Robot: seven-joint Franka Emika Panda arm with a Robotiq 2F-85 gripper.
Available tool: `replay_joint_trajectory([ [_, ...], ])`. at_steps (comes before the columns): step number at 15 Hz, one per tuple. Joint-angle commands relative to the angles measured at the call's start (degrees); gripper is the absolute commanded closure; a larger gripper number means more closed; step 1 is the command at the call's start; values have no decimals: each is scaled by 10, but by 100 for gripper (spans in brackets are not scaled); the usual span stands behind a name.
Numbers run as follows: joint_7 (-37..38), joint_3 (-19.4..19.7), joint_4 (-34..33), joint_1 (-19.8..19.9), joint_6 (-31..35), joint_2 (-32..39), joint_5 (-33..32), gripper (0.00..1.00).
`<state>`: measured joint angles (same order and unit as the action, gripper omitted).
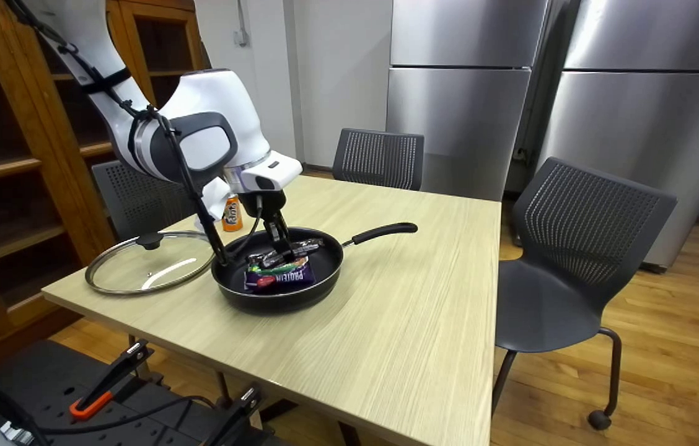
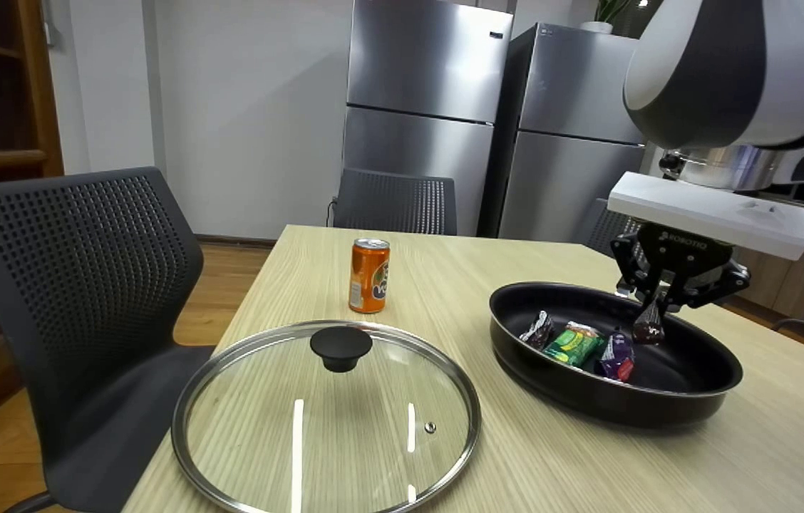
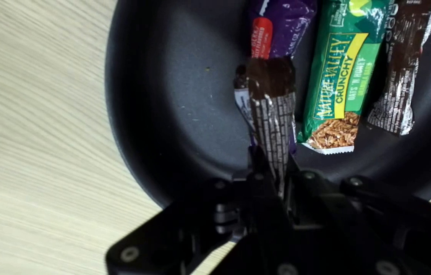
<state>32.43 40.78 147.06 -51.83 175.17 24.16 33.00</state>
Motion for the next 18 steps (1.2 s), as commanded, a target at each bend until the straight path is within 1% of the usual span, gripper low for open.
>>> replay_joint_trajectory([
  [1,20,6,-27,3,-50,9,3,97],
  [7,25,-3,-55,24,-97,30,5,97],
  [8,68,-34,-54,68,-91,21,-55,97],
  [9,78,-39,-57,77,-92,24,-67,97],
  [14,140,-101,-70,158,-93,29,-142,97],
  [17,163,-129,-67,190,-87,26,-173,97],
  [18,168,-137,-67,200,-89,24,-183,90],
])
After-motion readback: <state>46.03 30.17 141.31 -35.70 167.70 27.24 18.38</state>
